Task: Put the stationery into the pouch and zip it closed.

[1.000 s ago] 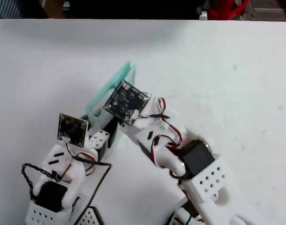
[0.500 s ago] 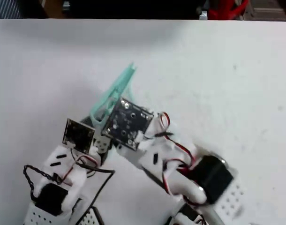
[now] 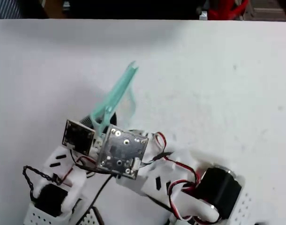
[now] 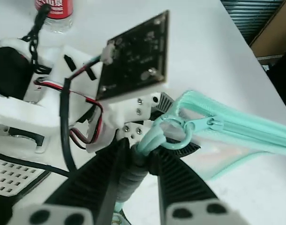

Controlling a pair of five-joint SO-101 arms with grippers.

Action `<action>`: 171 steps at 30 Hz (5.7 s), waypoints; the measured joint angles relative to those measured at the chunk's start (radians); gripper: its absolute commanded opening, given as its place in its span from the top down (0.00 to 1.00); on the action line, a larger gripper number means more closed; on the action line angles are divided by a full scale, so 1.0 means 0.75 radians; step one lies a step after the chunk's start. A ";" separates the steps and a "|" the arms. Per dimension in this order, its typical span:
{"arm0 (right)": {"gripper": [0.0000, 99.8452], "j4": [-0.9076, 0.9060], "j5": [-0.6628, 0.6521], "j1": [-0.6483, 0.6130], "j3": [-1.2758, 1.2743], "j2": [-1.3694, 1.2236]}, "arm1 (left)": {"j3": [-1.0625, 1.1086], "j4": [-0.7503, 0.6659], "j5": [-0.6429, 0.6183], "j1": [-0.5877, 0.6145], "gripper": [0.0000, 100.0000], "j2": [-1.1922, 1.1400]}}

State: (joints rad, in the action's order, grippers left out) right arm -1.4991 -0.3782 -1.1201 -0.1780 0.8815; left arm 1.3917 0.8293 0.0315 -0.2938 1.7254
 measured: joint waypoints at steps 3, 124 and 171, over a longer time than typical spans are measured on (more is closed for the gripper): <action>0.98 -0.002 0.010 -0.020 0.000 0.000 | 0.000 0.000 0.000 0.000 0.98 0.000; 0.98 -0.086 -0.440 0.483 0.333 -0.626 | -0.035 -0.072 -0.223 0.270 0.80 -0.008; 0.98 0.057 -0.376 0.423 0.016 -0.188 | -0.065 0.065 -0.170 0.395 0.75 -0.023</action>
State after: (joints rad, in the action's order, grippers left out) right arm -1.4561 -0.6605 -0.8025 -0.1657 0.7403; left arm 1.3426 0.8784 -0.0959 0.0023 1.7085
